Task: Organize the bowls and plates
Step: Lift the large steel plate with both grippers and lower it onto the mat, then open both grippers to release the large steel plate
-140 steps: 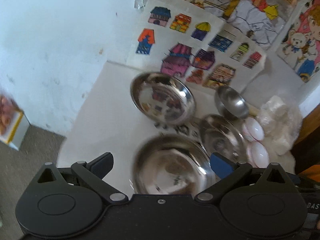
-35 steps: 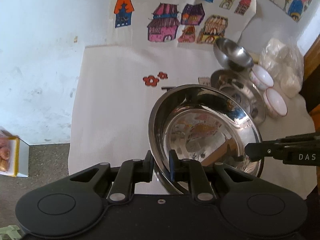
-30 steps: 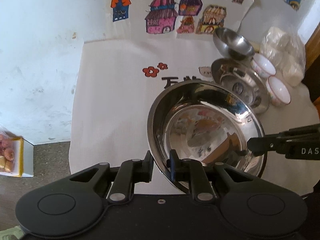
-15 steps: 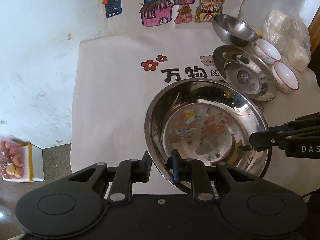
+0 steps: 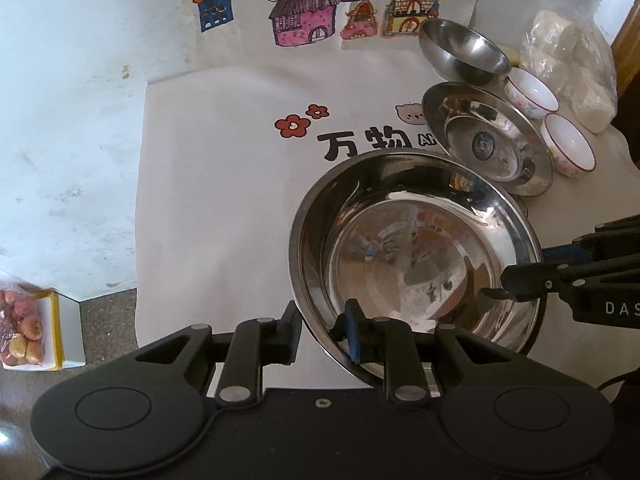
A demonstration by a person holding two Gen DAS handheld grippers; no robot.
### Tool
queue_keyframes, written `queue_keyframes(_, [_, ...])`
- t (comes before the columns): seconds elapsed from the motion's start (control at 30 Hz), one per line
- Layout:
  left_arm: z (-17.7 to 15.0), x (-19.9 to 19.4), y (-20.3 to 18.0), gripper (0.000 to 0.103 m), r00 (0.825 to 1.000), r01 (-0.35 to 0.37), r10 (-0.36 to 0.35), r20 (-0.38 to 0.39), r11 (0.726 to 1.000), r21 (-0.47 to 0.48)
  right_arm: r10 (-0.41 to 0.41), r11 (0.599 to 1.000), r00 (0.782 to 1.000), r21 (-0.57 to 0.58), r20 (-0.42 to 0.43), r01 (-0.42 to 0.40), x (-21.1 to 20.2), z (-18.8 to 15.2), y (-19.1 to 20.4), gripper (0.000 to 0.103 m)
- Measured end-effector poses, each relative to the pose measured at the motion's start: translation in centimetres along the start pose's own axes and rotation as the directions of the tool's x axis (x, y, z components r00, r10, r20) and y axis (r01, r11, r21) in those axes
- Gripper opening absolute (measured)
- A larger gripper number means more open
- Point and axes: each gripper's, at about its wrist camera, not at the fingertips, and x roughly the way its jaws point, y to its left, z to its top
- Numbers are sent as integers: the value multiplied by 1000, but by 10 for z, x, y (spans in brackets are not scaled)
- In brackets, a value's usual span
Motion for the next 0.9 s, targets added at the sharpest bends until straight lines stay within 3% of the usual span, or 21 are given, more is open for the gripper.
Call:
queue_keyframes(0.2, [1,3,3,25,1000,22,-22,-10,1000,3,-5,1000,1000,-3,-1,5,-2,0,5,32])
queue_keyframes(0.47, [4,0,6,26,1000,30,-30,-1,999,-14,-16,1000,1000,-14,-7,16,-2,0,7,50])
queue_keyframes(0.6, [9,-3,8,45,999,34,-34,9,999,-33,-8,1000,1000,10,-22,8,-3,-5,1,57])
queue_keyframes(0.73, [18,-5,8,75,999,34,-32,35,998,-50,-1,1000,1000,25,-7,1,-9,-9,-6,73])
queue_keyframes(0.9, [36,-4,3,101,997,31,-27,73,998,-53,1,996,1000,86,24,-3,-18,-12,-26,93])
